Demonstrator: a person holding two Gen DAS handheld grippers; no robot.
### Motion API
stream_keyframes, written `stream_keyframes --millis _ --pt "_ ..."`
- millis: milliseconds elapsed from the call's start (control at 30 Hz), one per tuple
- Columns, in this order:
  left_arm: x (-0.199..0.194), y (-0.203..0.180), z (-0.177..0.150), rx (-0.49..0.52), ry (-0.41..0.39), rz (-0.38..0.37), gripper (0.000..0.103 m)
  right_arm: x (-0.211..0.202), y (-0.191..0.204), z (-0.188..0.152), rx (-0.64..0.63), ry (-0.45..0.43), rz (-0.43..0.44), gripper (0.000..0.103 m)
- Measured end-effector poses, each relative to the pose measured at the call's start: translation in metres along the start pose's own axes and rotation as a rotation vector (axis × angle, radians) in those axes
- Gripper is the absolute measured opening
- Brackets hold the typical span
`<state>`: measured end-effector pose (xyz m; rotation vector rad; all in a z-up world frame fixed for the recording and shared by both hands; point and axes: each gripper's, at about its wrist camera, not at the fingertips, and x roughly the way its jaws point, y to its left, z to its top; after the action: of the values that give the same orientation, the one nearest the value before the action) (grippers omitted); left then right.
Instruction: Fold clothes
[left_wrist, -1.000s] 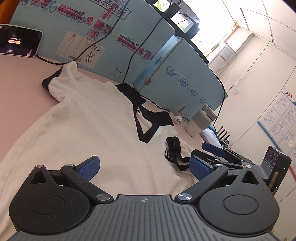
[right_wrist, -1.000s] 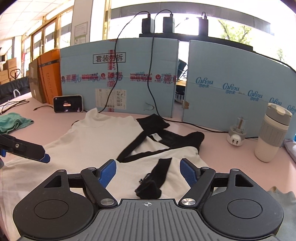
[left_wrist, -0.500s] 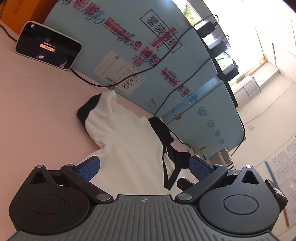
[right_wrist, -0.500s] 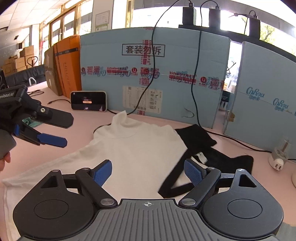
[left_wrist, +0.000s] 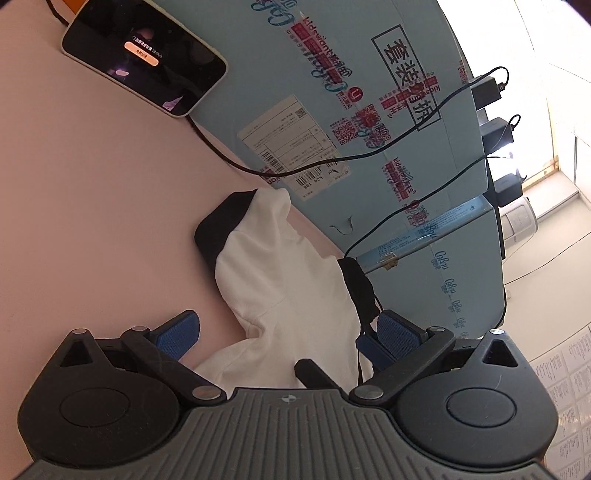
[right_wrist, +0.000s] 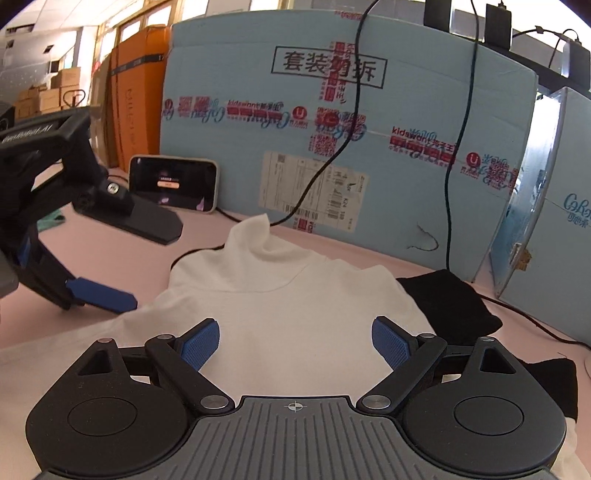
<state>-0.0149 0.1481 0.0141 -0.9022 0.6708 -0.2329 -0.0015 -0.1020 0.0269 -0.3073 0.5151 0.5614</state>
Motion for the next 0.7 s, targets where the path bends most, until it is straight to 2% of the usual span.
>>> stream_keyframes --millis 167,267,433,567,700 --pt "0.002 0.008 0.003 -0.004 -0.021 -0.002 0.103 0.010 -0.006 -0.007 0.046 0.063 0.019 0.097" --pt "0.004 0.011 0.008 -0.033 -0.030 -0.005 0.103 0.016 -0.008 -0.009 0.074 0.092 0.016 0.103" --pt "0.016 0.015 0.022 -0.105 -0.048 0.008 0.103 0.021 -0.013 -0.011 0.115 0.114 0.040 0.103" --pt "0.040 0.010 0.030 -0.134 -0.049 0.020 0.103 0.023 -0.016 -0.013 0.132 0.119 0.051 0.103" --pt "0.053 0.008 0.032 -0.162 -0.121 0.055 0.103 0.023 -0.015 -0.013 0.132 0.119 0.051 0.103"
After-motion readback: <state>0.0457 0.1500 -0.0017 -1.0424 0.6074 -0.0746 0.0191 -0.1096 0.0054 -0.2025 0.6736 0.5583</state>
